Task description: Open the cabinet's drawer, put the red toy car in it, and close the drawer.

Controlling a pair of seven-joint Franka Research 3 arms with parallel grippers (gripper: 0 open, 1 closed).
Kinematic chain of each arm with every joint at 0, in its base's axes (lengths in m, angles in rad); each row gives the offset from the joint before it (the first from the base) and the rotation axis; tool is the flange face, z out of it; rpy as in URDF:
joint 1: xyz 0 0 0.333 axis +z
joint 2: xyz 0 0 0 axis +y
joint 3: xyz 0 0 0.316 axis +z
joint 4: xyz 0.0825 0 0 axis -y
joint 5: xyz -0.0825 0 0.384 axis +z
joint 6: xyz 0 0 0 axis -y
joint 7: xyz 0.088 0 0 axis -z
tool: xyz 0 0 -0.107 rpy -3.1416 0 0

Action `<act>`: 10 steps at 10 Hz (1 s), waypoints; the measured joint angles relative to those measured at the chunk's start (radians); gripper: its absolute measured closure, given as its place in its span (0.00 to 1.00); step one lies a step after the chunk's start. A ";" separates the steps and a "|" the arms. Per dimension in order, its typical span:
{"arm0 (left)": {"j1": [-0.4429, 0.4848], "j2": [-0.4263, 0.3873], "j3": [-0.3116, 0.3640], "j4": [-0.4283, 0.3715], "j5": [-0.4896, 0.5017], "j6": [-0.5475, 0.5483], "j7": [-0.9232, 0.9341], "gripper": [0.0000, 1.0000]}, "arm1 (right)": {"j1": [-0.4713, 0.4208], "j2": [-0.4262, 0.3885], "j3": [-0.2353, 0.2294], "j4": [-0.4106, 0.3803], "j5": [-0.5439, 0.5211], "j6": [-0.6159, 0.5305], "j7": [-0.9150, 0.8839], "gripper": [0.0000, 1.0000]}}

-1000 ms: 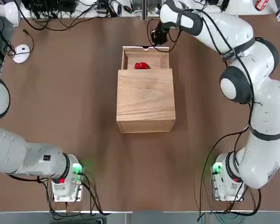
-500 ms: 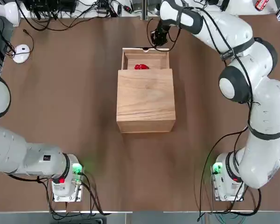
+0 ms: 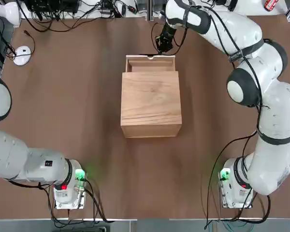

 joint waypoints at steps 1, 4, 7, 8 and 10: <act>0.000 0.001 0.000 0.000 0.000 0.001 0.000 0.06 | 0.000 -0.001 0.003 0.000 0.001 -0.021 0.000 0.99; 0.000 0.001 0.000 0.001 0.000 0.007 0.000 0.07 | 0.000 -0.001 0.011 0.000 0.007 -0.082 0.000 0.99; 0.000 0.001 0.000 0.002 0.000 0.028 0.000 0.07 | 0.001 -0.002 0.020 0.000 0.009 -0.145 0.000 0.99; -0.001 0.001 0.000 0.002 0.000 0.037 0.000 0.07 | 0.001 -0.002 0.022 0.000 0.010 -0.160 0.000 0.99; -0.001 0.001 -0.001 0.003 -0.001 0.049 0.000 0.08 | 0.001 -0.002 0.023 0.000 0.010 -0.192 0.000 0.99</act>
